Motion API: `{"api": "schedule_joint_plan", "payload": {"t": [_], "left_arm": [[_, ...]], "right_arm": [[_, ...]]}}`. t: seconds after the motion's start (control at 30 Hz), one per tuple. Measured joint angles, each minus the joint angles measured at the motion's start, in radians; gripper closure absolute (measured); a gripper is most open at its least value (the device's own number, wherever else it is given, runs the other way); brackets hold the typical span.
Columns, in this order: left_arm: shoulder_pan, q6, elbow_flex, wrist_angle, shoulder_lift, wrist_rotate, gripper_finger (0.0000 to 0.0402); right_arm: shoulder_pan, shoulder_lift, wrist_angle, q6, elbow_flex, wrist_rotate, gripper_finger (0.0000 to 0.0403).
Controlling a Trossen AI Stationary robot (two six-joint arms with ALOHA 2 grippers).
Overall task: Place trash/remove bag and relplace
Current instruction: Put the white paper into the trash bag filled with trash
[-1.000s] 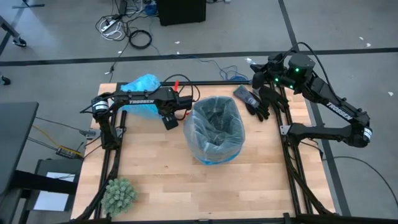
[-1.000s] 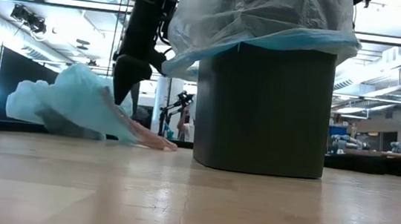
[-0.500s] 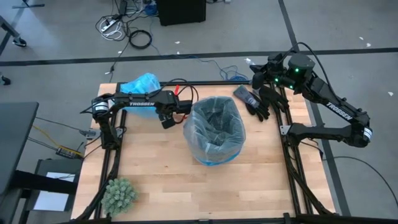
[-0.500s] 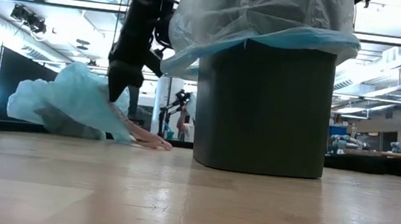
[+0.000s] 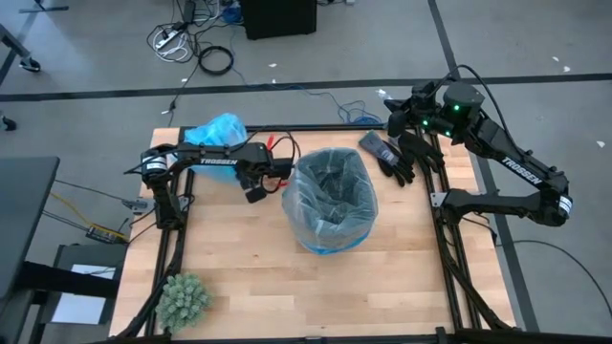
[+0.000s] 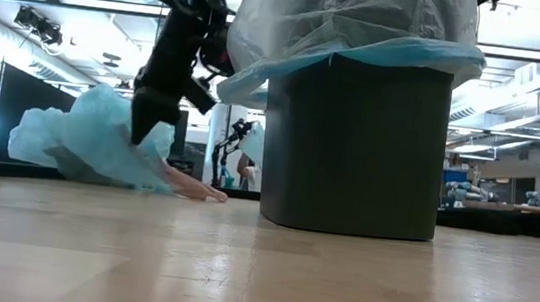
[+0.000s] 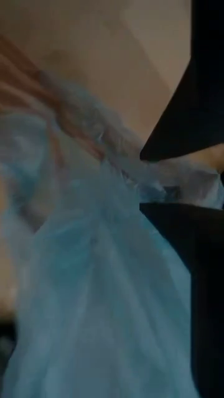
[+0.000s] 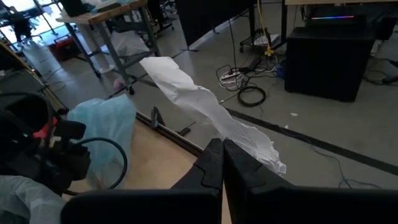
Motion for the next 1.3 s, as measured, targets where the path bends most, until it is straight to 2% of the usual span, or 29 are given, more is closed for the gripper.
{"api": "schedule_joint_plan", "payload": {"t": [0.2, 0.23, 0.47, 0.63, 0.8, 1.03, 1.17, 1.3], "left_arm": [[0.001, -0.018, -0.076, -0.017, 0.000, 0.095, 0.0382], [0.001, -0.023, -0.082, -0.022, 0.000, 0.099, 0.0391], [-0.020, -0.054, -0.052, -0.088, -0.013, 0.132, 0.0398], [-0.029, -0.097, -0.021, -0.101, -0.051, 0.080, 0.0399], [-0.033, -0.113, 0.021, -0.122, -0.050, 0.079, 0.0400], [-0.074, -0.152, 0.216, -0.229, -0.050, 0.021, 0.0401], [-0.074, -0.156, 0.338, -0.232, -0.060, -0.012, 0.0401], [-0.071, -0.152, 0.389, -0.234, -0.066, -0.022, 0.0401]], "right_arm": [[0.000, 0.000, 0.001, -0.010, 0.000, -0.002, 0.0403], [0.000, 0.000, 0.001, -0.014, 0.000, -0.003, 0.0403], [0.000, 0.000, 0.001, -0.030, 0.000, -0.019, 0.0403], [0.000, 0.000, 0.001, -0.049, 0.000, -0.027, 0.0403], [0.000, 0.000, 0.001, -0.064, 0.000, -0.044, 0.0403], [0.000, -0.002, 0.001, -0.065, 0.000, -0.045, 0.0403], [0.001, -0.002, 0.001, -0.065, 0.000, -0.070, 0.0403], [0.002, -0.002, -0.001, -0.065, 0.000, -0.089, 0.0403]]}}
